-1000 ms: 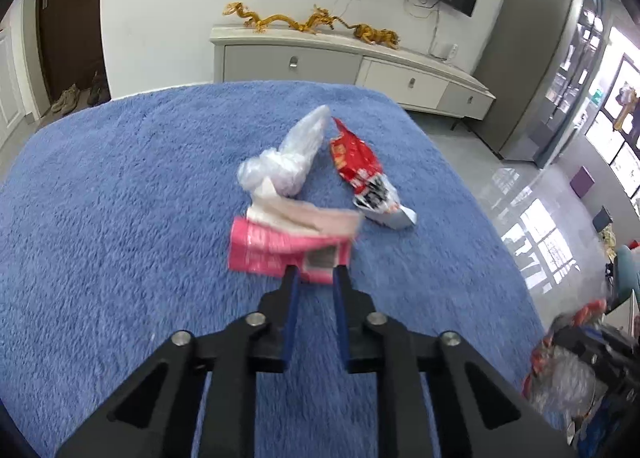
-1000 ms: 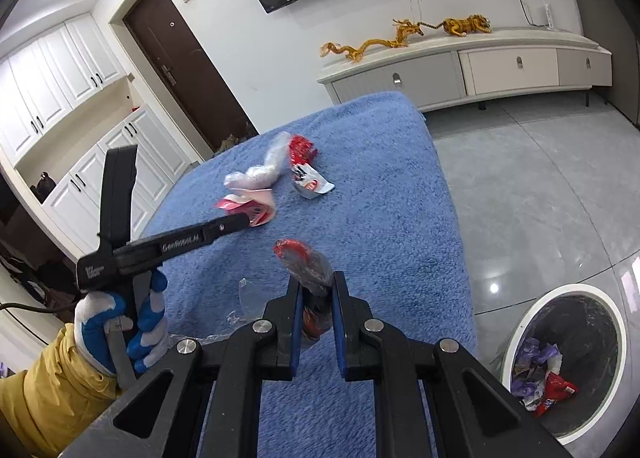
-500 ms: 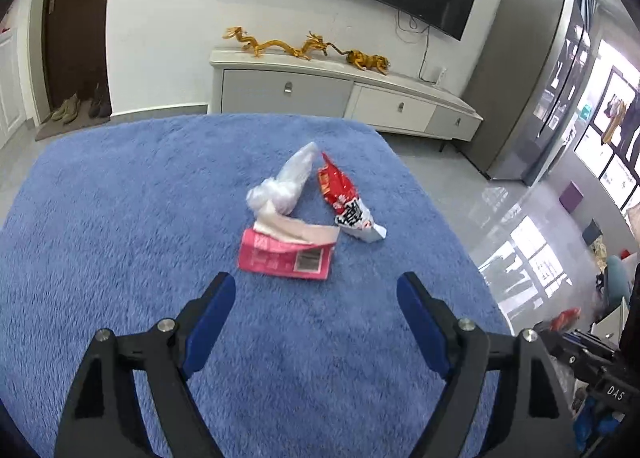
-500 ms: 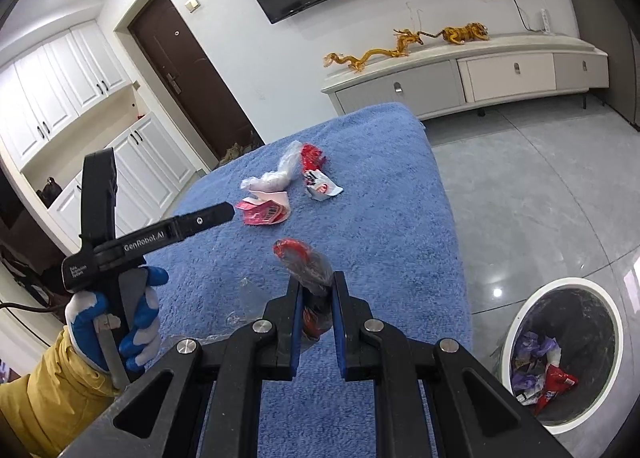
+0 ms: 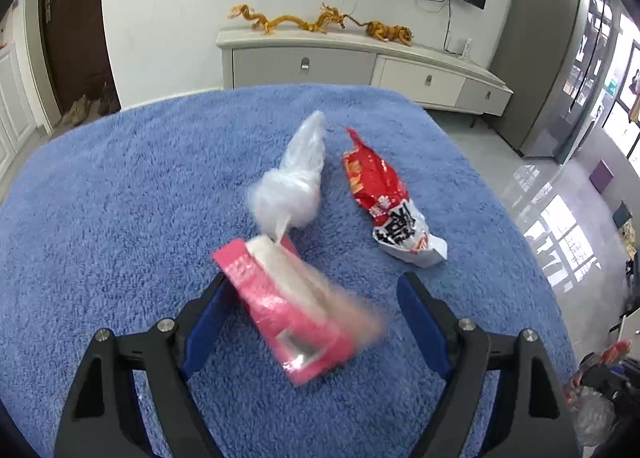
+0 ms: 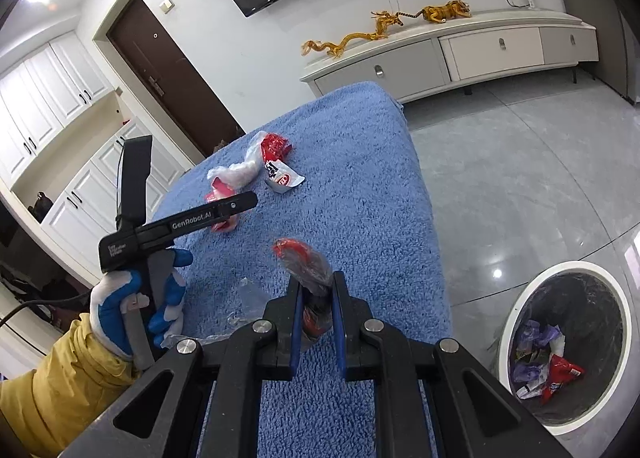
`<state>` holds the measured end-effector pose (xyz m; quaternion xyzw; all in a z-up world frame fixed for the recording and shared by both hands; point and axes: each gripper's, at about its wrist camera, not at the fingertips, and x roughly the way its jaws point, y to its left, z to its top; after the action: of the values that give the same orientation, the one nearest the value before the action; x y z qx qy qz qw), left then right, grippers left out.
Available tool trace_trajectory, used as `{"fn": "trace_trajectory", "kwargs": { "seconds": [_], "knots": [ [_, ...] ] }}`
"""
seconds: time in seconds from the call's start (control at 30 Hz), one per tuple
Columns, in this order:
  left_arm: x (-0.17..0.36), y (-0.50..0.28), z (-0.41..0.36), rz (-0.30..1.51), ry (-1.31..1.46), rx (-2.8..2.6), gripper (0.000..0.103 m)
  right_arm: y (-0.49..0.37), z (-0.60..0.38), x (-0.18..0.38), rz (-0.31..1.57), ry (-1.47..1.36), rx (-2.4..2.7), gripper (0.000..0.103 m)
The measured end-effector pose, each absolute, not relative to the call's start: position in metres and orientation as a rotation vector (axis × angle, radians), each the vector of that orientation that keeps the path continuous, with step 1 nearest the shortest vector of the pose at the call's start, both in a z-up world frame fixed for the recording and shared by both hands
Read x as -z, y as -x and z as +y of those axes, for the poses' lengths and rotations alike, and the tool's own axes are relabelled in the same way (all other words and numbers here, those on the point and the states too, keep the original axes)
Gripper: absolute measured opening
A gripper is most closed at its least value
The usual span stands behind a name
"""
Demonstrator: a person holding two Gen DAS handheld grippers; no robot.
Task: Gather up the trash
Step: 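Lift the pink card box and carry both items over the bin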
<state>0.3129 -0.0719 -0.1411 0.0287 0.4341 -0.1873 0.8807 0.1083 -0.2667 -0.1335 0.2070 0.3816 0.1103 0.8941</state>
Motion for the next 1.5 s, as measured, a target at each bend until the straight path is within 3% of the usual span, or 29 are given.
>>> {"fn": "trace_trajectory", "kwargs": {
  "seconds": [0.03,0.2,0.27,0.63,1.07,1.27,1.5],
  "knots": [
    [0.142,-0.314,-0.072,0.909,-0.062,0.382,0.078,-0.109,-0.266,0.134,0.793,-0.430,-0.230,0.013],
    [0.141,-0.311,-0.063,0.900,-0.064,0.370,0.034,-0.107,-0.261,0.134,0.794,-0.428,-0.237,0.013],
    [0.140,-0.305,-0.055,0.905,-0.050,0.388,0.030,-0.105,-0.259,0.131,0.789,-0.426,-0.238,0.013],
    [0.128,-0.255,-0.023,0.897,0.015,0.422,0.027,-0.085,-0.246,0.109,0.746,-0.408,-0.255,0.013],
    [0.051,-0.188,-0.015,0.772,0.073,0.513,0.026,-0.041,-0.249,0.072,0.642,-0.402,-0.251,0.013],
    [0.017,-0.168,-0.047,0.737,0.080,0.625,0.026,-0.020,-0.277,0.065,0.590,-0.430,-0.192,0.013],
    [0.007,-0.163,-0.135,0.781,0.036,0.789,0.026,0.003,-0.347,0.082,0.563,-0.505,-0.028,0.013]
  ]
}}
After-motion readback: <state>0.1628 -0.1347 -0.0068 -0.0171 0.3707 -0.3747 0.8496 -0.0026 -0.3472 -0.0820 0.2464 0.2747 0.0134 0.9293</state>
